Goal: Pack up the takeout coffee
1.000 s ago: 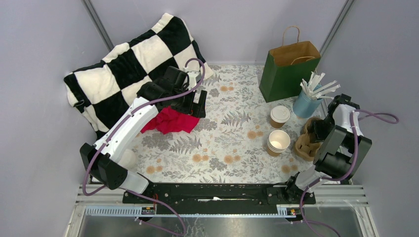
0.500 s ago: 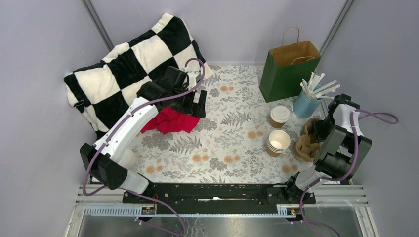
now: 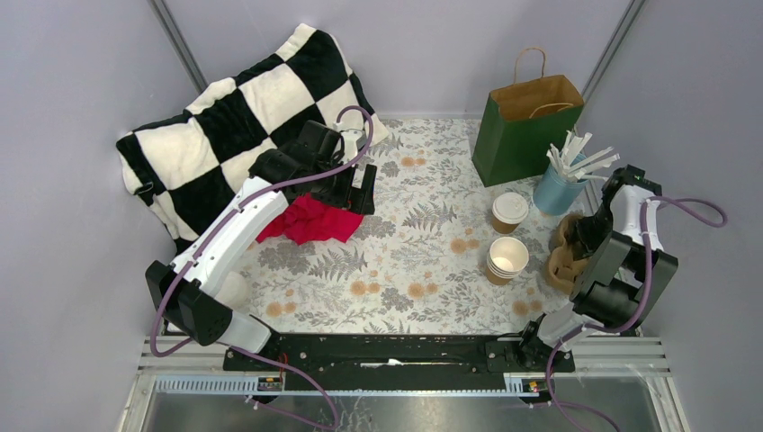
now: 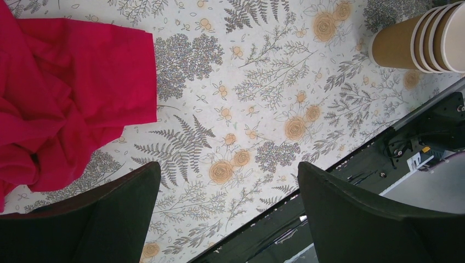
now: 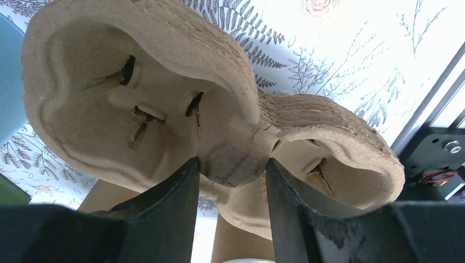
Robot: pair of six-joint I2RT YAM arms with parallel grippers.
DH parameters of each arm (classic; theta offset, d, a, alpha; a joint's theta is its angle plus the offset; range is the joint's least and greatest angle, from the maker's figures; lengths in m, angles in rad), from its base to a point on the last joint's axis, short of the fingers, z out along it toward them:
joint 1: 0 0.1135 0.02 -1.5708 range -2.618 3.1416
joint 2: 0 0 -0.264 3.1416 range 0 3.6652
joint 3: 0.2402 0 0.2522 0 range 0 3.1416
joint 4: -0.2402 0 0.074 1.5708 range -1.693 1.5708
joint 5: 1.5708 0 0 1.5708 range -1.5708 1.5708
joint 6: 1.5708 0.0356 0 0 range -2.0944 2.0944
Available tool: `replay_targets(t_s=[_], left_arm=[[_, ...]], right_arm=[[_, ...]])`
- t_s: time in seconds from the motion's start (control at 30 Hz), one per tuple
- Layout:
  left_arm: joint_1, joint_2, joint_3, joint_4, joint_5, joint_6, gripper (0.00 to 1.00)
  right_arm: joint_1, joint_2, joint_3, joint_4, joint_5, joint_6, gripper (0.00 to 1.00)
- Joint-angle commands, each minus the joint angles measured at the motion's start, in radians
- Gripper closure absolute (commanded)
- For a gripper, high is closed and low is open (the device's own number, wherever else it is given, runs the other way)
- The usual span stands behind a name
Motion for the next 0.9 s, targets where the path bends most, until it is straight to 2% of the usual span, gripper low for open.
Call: replay_targets(t_s=[0.0,0.07,0.13,0.17,0.23,0.3,0.37,0.43,0.53,0.6,0.67,0.73,0.77,0.83,0.87], left_arm=[[0.002,-0.032,0.000,0.016,0.011,0.009,0.01],[-0.001,-0.033,0.003,0.014,0.010,0.009,0.01],[-0.001,-0.028,0.005,0.012,0.010,0.009,0.01],[-0.001,-0.026,0.007,0.015,0.018,0.008,0.01],[-0.001,-0.027,0.008,0.021,0.021,0.006,0.01],[-0.002,-0.028,0.011,0.016,0.010,0.008,0.01],[-0.003,-0.026,0.018,0.006,-0.004,0.010,0.01],[-0.003,-0.025,0.021,0.014,0.010,0.007,0.01],[-0.003,-0.025,0.019,0.020,0.013,0.004,0.01],[-0.002,-0.026,0.022,0.011,0.003,0.007,0.01],[-0.003,-0.024,0.024,0.016,0.018,0.005,0.01],[-0.005,-0.026,0.019,0.023,0.020,0.002,0.01],[-0.006,-0.030,0.016,0.020,0.013,0.004,0.01],[-0.007,-0.033,0.015,0.009,-0.001,0.008,0.01],[-0.007,-0.033,0.016,0.012,0.005,0.008,0.01]], right_arm=[[-0.018,-0.030,-0.005,0.020,0.048,-0.104,0.75],[-0.026,-0.009,0.057,-0.068,-0.024,-0.115,0.79],[-0.025,-0.075,0.100,-0.053,-0.075,-0.135,0.80],[-0.025,-0.108,0.086,0.006,-0.070,-0.162,0.82],[-0.026,-0.100,0.015,0.071,-0.018,-0.255,0.89],[-0.025,-0.045,0.033,-0.045,-0.030,-0.281,1.00],[-0.011,-0.133,0.057,-0.018,-0.062,-0.261,1.00],[-0.010,-0.193,0.009,0.058,-0.036,-0.283,1.00],[-0.003,-0.087,-0.020,-0.025,0.003,-0.348,1.00],[0.054,-0.157,0.049,-0.008,0.017,-0.322,1.00],[0.058,-0.181,0.039,0.026,0.012,-0.329,1.00],[0.053,-0.067,0.010,-0.022,0.029,-0.404,1.00],[0.067,-0.062,0.025,-0.031,0.018,-0.419,1.00],[0.140,-0.151,0.046,0.023,0.045,-0.410,1.00],[0.131,-0.174,0.028,0.043,0.033,-0.406,1.00]])
